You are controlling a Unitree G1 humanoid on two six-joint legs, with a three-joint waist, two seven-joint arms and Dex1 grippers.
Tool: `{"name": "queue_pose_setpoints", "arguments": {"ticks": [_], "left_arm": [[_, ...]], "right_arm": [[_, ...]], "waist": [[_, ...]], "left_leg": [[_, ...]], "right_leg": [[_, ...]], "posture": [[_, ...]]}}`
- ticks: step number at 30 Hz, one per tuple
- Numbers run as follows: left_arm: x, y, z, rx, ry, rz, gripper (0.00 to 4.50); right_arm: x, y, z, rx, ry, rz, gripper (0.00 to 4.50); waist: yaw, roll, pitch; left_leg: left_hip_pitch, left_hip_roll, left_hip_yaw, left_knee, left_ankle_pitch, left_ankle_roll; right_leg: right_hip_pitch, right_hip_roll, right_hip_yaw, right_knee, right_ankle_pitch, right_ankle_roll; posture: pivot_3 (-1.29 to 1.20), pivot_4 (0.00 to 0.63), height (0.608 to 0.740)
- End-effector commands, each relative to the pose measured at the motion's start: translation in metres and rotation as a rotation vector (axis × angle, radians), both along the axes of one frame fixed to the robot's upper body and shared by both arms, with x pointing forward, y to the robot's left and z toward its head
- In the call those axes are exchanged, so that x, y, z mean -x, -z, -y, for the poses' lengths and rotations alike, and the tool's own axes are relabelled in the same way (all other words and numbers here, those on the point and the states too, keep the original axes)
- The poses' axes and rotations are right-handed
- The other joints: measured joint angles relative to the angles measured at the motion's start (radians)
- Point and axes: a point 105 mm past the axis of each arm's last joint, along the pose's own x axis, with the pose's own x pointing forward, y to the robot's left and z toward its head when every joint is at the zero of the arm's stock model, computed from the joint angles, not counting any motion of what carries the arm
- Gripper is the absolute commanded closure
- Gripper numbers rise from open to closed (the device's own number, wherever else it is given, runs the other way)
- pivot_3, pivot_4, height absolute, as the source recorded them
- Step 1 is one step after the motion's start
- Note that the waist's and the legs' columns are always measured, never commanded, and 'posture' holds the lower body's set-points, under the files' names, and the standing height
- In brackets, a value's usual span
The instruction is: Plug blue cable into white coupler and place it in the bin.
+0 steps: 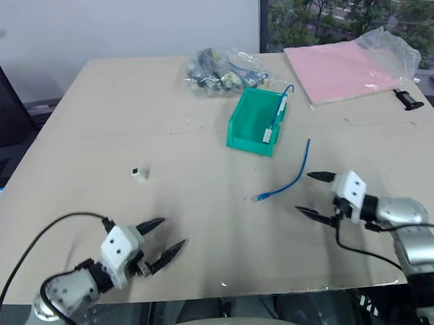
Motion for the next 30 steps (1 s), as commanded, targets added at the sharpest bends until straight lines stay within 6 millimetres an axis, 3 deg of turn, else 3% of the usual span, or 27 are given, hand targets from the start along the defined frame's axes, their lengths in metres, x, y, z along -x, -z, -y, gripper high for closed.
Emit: {"name": "queue_pose_setpoints", "arguments": {"ticks": [1, 7, 8, 10, 17, 22, 30], "left_arm": [[-0.003, -0.028, 0.017, 0.038, 0.162, 0.017, 0.61], [-0.003, -0.041, 0.019, 0.001, 0.354, -0.032, 0.61], [-0.002, -0.042, 0.018, 0.005, 0.372, -0.047, 0.61], [-0.001, -0.042, 0.016, 0.011, 0.402, -0.072, 0.61], [0.001, -0.048, 0.014, 0.052, 0.446, -0.120, 0.61], [0.001, -0.049, 0.012, 0.056, 0.443, -0.119, 0.61], [-0.011, -0.048, 0.001, 0.030, 0.395, -0.090, 0.61]], "right_arm": [[-0.005, 0.004, -0.022, 0.057, -0.096, -0.056, 0.05], [-0.015, 0.015, -0.044, 0.127, -0.227, -0.128, 0.05], [-0.017, 0.015, -0.045, 0.132, -0.234, -0.132, 0.29], [-0.020, 0.015, -0.046, 0.136, -0.238, -0.132, 0.89], [-0.025, 0.014, -0.047, 0.133, -0.240, -0.118, 4.46], [-0.027, 0.012, -0.063, 0.107, -0.250, -0.101, 4.46], [-0.048, 0.000, -0.119, 0.042, -0.212, -0.075, 4.46]], "waist": [[0.000, 0.000, 0.000], [-0.003, 0.000, 0.001], [-0.003, 0.000, 0.001], [-0.004, 0.000, 0.001], [-0.004, -0.001, 0.003], [-0.006, -0.002, 0.003], [-0.009, -0.001, 0.004]], "left_leg": [[0.000, 0.000, 0.000, 0.000, 0.000, 0.000], [-0.007, 0.000, 0.001, 0.000, 0.003, -0.005], [-0.011, 0.000, 0.001, 0.000, 0.003, -0.005], [-0.019, 0.000, 0.001, 0.003, 0.003, -0.005], [-0.023, 0.002, 0.002, 0.013, 0.003, -0.005], [-0.020, 0.002, 0.002, 0.016, 0.003, -0.004], [-0.022, 0.003, 0.000, 0.014, 0.003, -0.005]], "right_leg": [[0.000, 0.000, 0.000, 0.000, 0.000, 0.000], [-0.008, 0.001, 0.000, 0.000, 0.000, 0.001], [-0.013, 0.001, 0.000, 0.001, 0.000, 0.001], [-0.023, 0.001, 0.000, 0.006, 0.000, 0.001], [-0.029, 0.002, -0.001, 0.015, 0.001, 0.001], [-0.028, 0.003, 0.000, 0.017, 0.004, 0.000], [-0.031, 0.005, 0.000, 0.020, 0.003, 0.000]], "posture": [[0.00, 0.150, 0.739], [0.00, 0.150, 0.739], [0.00, 0.150, 0.739], [0.00, 0.150, 0.739], [0.00, 0.150, 0.739], [0.00, 0.150, 0.739], [0.00, 0.150, 0.739]]}}
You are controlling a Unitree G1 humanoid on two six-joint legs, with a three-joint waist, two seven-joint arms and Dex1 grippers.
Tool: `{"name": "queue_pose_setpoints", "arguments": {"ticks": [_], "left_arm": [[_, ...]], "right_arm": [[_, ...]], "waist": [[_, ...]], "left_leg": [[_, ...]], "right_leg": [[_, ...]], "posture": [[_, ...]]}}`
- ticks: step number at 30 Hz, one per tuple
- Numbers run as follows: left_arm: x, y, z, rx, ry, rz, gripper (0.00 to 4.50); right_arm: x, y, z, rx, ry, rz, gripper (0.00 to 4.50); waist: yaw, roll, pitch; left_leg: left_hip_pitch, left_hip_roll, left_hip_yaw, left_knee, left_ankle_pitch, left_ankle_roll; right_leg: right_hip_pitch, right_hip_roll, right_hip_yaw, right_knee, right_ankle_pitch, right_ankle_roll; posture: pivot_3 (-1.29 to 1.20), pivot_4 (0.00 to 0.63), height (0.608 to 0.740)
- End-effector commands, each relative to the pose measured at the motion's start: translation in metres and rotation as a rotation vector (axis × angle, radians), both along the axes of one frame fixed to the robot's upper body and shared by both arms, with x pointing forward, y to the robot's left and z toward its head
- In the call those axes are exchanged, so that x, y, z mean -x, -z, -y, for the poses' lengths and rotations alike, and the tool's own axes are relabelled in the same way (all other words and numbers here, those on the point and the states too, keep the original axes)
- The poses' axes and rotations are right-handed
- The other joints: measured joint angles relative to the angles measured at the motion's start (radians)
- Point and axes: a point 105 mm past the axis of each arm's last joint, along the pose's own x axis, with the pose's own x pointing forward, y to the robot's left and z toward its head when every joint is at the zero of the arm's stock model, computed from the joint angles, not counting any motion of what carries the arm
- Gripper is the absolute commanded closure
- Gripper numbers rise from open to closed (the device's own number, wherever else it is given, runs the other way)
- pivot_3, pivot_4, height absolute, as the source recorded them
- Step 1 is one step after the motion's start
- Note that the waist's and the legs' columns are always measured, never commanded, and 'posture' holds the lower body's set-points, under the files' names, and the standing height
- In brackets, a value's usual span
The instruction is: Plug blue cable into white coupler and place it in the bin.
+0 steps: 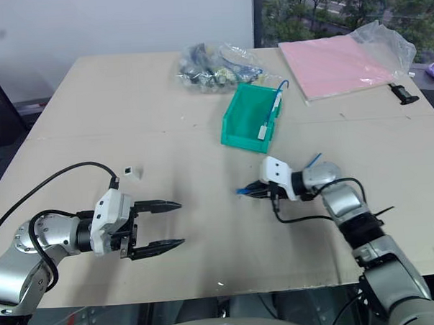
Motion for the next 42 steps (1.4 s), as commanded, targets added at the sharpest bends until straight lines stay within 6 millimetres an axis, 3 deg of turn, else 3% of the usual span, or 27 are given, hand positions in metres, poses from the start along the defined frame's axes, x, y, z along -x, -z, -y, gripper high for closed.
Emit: {"name": "queue_pose_setpoints", "arguments": {"ticks": [1, 4, 5, 7, 11, 12, 17, 21, 28, 33, 38, 42], "left_arm": [[-0.010, -0.007, -0.006, -0.014, -0.029, 0.062, 0.61], [-0.023, -0.003, -0.004, -0.021, -0.060, 0.082, 0.61], [-0.029, -0.002, -0.002, -0.017, -0.073, 0.083, 0.61], [-0.044, -0.001, 0.008, -0.009, -0.089, 0.096, 0.61], [-0.067, 0.001, 0.030, -0.014, -0.043, 0.124, 0.61], [-0.072, 0.002, 0.033, -0.013, -0.035, 0.128, 0.61], [-0.092, 0.016, 0.041, -0.061, 0.033, 0.110, 0.61], [-0.103, 0.026, 0.046, -0.102, 0.094, 0.106, 0.61], [-0.116, 0.033, 0.055, -0.130, 0.143, 0.110, 0.61], [-0.116, 0.036, 0.058, -0.121, 0.171, 0.097, 2.24], [-0.113, 0.036, 0.060, -0.113, 0.185, 0.093, 4.44], [-0.109, 0.035, 0.061, -0.107, 0.202, 0.081, 4.44]], "right_arm": [[-0.013, -0.011, -0.014, -0.010, 0.035, 0.044, 4.46], [-0.021, -0.014, -0.015, -0.027, 0.068, 0.057, 3.31], [-0.021, -0.016, -0.013, -0.035, 0.068, 0.053, 2.33], [-0.019, -0.026, -0.001, -0.075, 0.083, 0.059, 2.17], [-0.006, -0.052, 0.029, -0.203, 0.148, 0.076, 0.27], [0.001, -0.055, 0.037, -0.220, 0.152, 0.067, 0.03], [0.039, -0.051, 0.069, -0.265, 0.212, 0.048, 0.03], [0.055, -0.041, 0.085, -0.271, 0.272, 0.020, 0.03], [0.068, -0.038, 0.089, -0.300, 0.295, 0.013, 0.03], [0.069, -0.041, 0.086, -0.321, 0.288, 0.018, 0.00], [0.069, -0.043, 0.085, -0.335, 0.287, 0.015, 0.00], [0.071, -0.038, 0.087, -0.323, 0.292, -0.021, 0.00]], "waist": [[0.001, 0.000, 0.000], [0.007, 0.000, 0.000], [0.007, 0.000, 0.000], [0.011, 0.002, 0.002], [0.016, 0.001, 0.002], [0.017, 0.001, 0.002], [0.009, 0.001, 0.002], [0.006, 0.001, 0.002], [0.008, 0.000, 0.002], [0.009, 0.000, 0.002], [0.009, 0.000, 0.002], [0.009, 0.000, 0.002]], "left_leg": [[0.000, 0.000, 0.000, 0.000, 0.000, 0.000], [0.000, 0.000, 0.001, 0.001, 0.000, 0.000], [-0.001, -0.001, 0.001, 0.002, 0.000, 0.000], [-0.001, -0.001, 0.001, 0.002, 0.000, 0.000], [-0.003, -0.001, -0.001, 0.003, 0.000, 0.000], [-0.003, -0.001, -0.001, 0.003, 0.000, 0.000], [-0.007, -0.002, -0.008, 0.003, 0.000, 0.000], [-0.007, -0.003, -0.013, 0.003, 0.000, 0.000], [-0.009, -0.003, -0.016, 0.007, 0.000, 0.000], [-0.011, -0.004, -0.021, 0.008, 0.000, 0.000], [-0.011, -0.004, -0.022, 0.009, 0.000, 0.000], [-0.011, -0.004, -0.022, 0.010, 0.000, 0.000]], "right_leg": [[0.000, 0.000, 0.000, 0.000, 0.000, 0.000], [0.000, -0.001, 0.000, 0.000, 0.000, 0.000], [0.000, -0.001, 0.000, 0.000, 0.000, 0.000], [0.000, -0.001, 0.000, 0.000, 0.000, 0.000], [0.001, -0.002, -0.002, 0.001, 0.000, 0.000], [0.000, -0.002, -0.002, 0.001, 0.000, 0.000], [-0.001, 0.001, -0.005, -0.002, 0.000, 0.001], [-0.001, 0.003, -0.004, -0.002, 0.000, 0.001], [0.000, 0.004, -0.004, -0.002, 0.001, 0.002], [0.001, 0.004, -0.006, -0.002, 0.001, 0.002], [0.001, 0.004, -0.007, -0.001, 0.001, 0.002], [0.001, 0.004, -0.007, -0.001, 0.001, 0.002]], "posture": [[0.00, 0.150, 0.739], [0.00, 0.150, 0.739], [0.00, 0.150, 0.739], [0.00, 0.150, 0.739], [0.00, 0.150, 0.739], [0.00, 0.150, 0.739], [0.00, 0.150, 0.739], [0.00, 0.150, 0.739], [0.00, 0.150, 0.739], [0.00, 0.150, 0.739], [0.00, 0.150, 0.739], [0.00, 0.150, 0.739]]}}
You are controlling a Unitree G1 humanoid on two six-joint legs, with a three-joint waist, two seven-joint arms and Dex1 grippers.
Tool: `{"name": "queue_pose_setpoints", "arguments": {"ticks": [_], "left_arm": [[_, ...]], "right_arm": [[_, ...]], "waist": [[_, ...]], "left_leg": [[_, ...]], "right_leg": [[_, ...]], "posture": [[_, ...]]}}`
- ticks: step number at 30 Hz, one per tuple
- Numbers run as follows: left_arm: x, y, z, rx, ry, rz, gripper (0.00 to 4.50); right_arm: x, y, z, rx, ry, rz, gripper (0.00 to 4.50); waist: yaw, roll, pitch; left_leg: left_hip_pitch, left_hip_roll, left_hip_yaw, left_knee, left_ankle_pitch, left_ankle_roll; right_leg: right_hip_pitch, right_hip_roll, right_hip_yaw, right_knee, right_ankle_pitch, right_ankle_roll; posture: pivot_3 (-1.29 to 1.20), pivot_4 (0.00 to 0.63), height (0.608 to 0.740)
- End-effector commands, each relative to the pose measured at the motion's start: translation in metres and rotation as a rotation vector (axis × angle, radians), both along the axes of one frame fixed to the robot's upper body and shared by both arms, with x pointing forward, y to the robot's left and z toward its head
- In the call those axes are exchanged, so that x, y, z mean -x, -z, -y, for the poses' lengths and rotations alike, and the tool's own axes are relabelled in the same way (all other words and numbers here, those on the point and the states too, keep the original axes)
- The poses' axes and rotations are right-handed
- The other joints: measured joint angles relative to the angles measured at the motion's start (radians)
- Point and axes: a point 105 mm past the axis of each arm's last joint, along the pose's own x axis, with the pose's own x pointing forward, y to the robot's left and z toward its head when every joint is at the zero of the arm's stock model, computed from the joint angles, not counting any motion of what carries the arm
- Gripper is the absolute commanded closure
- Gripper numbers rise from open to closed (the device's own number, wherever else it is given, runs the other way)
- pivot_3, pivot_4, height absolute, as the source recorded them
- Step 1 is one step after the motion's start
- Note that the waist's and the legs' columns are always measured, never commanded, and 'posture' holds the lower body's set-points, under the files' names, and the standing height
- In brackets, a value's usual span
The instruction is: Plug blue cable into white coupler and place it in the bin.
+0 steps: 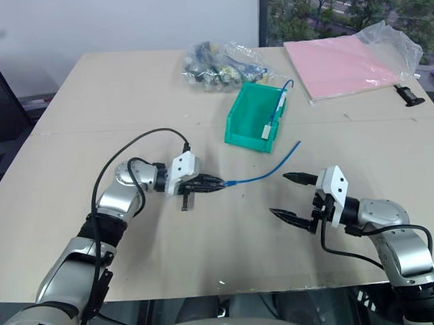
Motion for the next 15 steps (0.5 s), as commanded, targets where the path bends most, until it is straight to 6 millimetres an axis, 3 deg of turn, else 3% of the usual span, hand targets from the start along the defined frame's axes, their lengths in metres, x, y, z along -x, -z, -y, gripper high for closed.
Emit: {"name": "queue_pose_setpoints", "arguments": {"ticks": [1, 8, 15], "left_arm": [[0.007, -0.003, 0.003, 0.013, 0.035, -0.009, 4.44], [0.013, -0.055, 0.032, 0.355, -0.002, -0.181, 4.44], [0.031, -0.085, 0.041, 0.524, 0.038, -0.407, 4.44]], "right_arm": [[0.005, -0.006, 0.001, -0.005, -0.008, 0.002, 0.00], [0.020, 0.003, -0.007, -0.197, 0.000, -0.290, 0.00], [-0.001, -0.033, -0.032, -0.439, 0.015, -0.290, 0.00]], "waist": [[0.000, 0.000, 0.000], [0.004, 0.000, 0.000], [-0.008, 0.000, 0.000]], "left_leg": [[0.000, 0.000, 0.000, 0.000, 0.000, 0.000], [-0.002, 0.000, -0.002, 0.003, 0.000, 0.000], [-0.001, 0.000, -0.005, 0.006, 0.000, 0.000]], "right_leg": [[0.000, 0.000, 0.000, 0.000, 0.000, 0.000], [0.000, 0.000, -0.002, 0.002, 0.000, 0.000], [0.000, 0.002, 0.000, 0.007, 0.000, 0.000]], "posture": [[0.00, 0.150, 0.739], [0.00, 0.150, 0.739], [0.00, 0.150, 0.739]]}}
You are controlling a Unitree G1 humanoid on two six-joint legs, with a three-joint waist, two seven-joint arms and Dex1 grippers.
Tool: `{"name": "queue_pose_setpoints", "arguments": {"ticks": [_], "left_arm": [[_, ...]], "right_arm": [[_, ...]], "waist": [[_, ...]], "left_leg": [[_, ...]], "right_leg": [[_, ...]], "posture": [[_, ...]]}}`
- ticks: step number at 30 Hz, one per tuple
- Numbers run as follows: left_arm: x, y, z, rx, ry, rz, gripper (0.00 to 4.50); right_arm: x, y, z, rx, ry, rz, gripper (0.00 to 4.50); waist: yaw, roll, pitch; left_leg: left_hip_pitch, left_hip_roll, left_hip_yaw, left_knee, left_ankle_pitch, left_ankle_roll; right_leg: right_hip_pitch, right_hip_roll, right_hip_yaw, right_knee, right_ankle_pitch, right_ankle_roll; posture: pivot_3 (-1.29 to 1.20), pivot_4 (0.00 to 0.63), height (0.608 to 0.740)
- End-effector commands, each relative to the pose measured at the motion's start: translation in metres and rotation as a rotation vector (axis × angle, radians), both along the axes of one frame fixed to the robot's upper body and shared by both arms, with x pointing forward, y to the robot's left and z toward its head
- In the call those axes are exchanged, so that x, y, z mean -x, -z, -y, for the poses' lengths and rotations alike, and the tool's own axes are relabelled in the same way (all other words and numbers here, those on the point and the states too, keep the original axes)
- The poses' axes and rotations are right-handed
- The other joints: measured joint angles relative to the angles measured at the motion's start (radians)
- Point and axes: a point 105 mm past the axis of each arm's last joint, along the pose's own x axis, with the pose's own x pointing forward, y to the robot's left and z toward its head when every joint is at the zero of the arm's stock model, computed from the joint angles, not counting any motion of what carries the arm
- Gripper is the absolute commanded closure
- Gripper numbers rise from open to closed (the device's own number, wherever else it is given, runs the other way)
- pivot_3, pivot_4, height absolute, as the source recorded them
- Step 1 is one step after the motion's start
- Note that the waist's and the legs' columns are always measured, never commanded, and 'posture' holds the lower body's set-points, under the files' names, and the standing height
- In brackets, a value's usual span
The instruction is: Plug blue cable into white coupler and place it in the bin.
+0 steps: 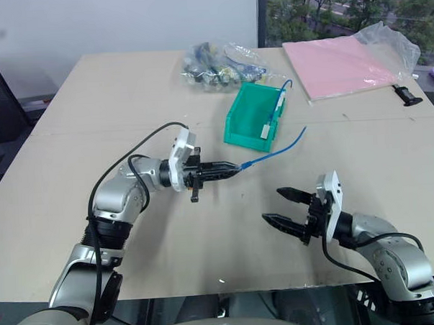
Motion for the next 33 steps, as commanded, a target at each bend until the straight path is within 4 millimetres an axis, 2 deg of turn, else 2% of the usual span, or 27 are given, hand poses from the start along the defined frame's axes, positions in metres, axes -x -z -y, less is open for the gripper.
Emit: {"name": "queue_pose_setpoints", "arguments": {"ticks": [1, 7, 8, 10, 12, 14, 16, 17, 26, 27, 30, 32, 33], "left_arm": [[0.009, -0.021, 0.001, 0.085, 0.032, -0.053, 4.44], [0.008, -0.029, 0.003, 0.123, 0.030, -0.098, 4.44], [0.008, -0.029, 0.003, 0.125, 0.031, -0.100, 4.48], [0.008, -0.030, 0.003, 0.127, 0.033, -0.103, 4.50], [0.009, -0.030, 0.004, 0.132, 0.034, -0.105, 4.50], [0.010, -0.031, 0.003, 0.138, 0.036, -0.108, 4.50], [0.010, -0.033, 0.003, 0.144, 0.036, -0.110, 4.50], [0.010, -0.033, 0.002, 0.145, 0.036, -0.110, 4.50], [0.013, -0.038, 0.002, 0.156, 0.054, -0.061, 4.50], [0.014, -0.039, 0.002, 0.146, 0.052, -0.043, 3.43], [0.014, -0.050, 0.003, 0.150, -0.014, 0.041, 2.13], [0.020, -0.065, 0.000, 0.171, -0.065, 0.103, 1.22], [0.023, -0.072, -0.003, 0.171, -0.094, 0.146, 1.22]], "right_arm": [[-0.008, -0.035, -0.011, -0.130, 0.005, 0.058, 0.00], [-0.016, -0.063, -0.033, -0.242, -0.033, 0.083, 0.00], [-0.016, -0.065, -0.035, -0.252, -0.036, 0.085, 0.26], [-0.017, -0.068, -0.038, -0.262, -0.042, 0.087, 0.94], [-0.017, -0.069, -0.041, -0.259, -0.052, 0.087, 2.06], [-0.016, -0.068, -0.043, -0.255, -0.068, 0.084, 2.94], [-0.015, -0.069, -0.046, -0.254, -0.075, 0.083, 4.05], [-0.015, -0.070, -0.047, -0.255, -0.077, 0.083, 4.44], [-0.018, -0.075, -0.047, -0.272, -0.073, 0.087, 4.44], [-0.018, -0.076, -0.045, -0.273, -0.069, 0.088, 4.50], [-0.025, -0.076, -0.038, -0.281, -0.039, 0.094, 4.50], [-0.034, -0.079, -0.029, -0.289, -0.002, 0.102, 4.50], [-0.038, -0.081, -0.024, -0.293, 0.015, 0.107, 4.50]], "waist": [[0.003, 0.000, 0.000], [0.008, 0.000, 0.000], [0.008, 0.000, 0.000], [0.008, 0.000, 0.000], [0.007, 0.000, 0.000], [0.007, 0.000, 0.000], [0.006, 0.000, 0.000], [0.005, 0.000, 0.000], [0.005, 0.000, 0.000], [0.005, 0.000, 0.000], [0.005, 0.000, 0.000], [0.005, 0.000, 0.000], [0.004, 0.000, 0.000]], "left_leg": [[0.000, 0.000, -0.001, 0.000, 0.000, 0.000], [-0.001, 0.000, -0.007, 0.000, 0.000, 0.000], [-0.001, -0.001, -0.008, 0.000, 0.000, 0.000], [-0.001, -0.001, -0.010, 0.000, 0.000, 0.000], [-0.001, -0.001, -0.010, 0.000, 0.000, 0.000], [-0.001, -0.001, -0.011, 0.000, 0.000, 0.000], [-0.001, -0.001, -0.011, 0.000, 0.000, 0.000], [-0.001, -0.001, -0.011, 0.000, 0.000, 0.000], [-0.001, -0.002, -0.011, 0.000, 0.000, 0.000], [-0.001, -0.002, -0.011, 0.000, 0.000, 0.000], [-0.001, -0.002, -0.012, 0.000, 0.000, 0.000], [-0.002, -0.002, -0.013, 0.000, 0.000, 0.000], [-0.002, -0.002, -0.013, 0.000, 0.000, 0.000]], "right_leg": [[0.000, 0.000, 0.000, 0.001, 0.000, 0.000], [0.000, 0.001, -0.002, -0.001, 0.000, 0.000], [0.000, 0.001, -0.002, -0.001, 0.000, 0.000], [0.000, 0.001, -0.002, -0.001, 0.000, 0.000], [0.000, 0.001, -0.002, -0.001, 0.000, 0.000], [0.000, 0.001, -0.002, -0.001, 0.000, 0.000], [0.000, 0.001, -0.002, -0.001, 0.000, 0.000], [0.000, 0.001, -0.002, -0.001, 0.000, 0.000], [0.000, 0.001, -0.002, -0.001, 0.000, 0.000], [0.000, 0.001, -0.002, -0.001, 0.000, 0.000], [0.000, 0.001, -0.002, -0.001, 0.000, 0.000], [0.000, 0.001, -0.002, -0.001, 0.000, 0.000], [0.000, 0.001, -0.002, -0.001, 0.000, 0.000]], "posture": [[0.00, 0.150, 0.739], [0.00, 0.150, 0.739], [0.00, 0.150, 0.739], [0.00, 0.150, 0.739], [0.00, 0.150, 0.739], [0.00, 0.150, 0.739], [0.00, 0.150, 0.739], [0.00, 0.150, 0.739], [0.00, 0.150, 0.739], [0.00, 0.150, 0.739], [0.00, 0.150, 0.739], [0.00, 0.150, 0.739], [0.00, 0.150, 0.739]]}}
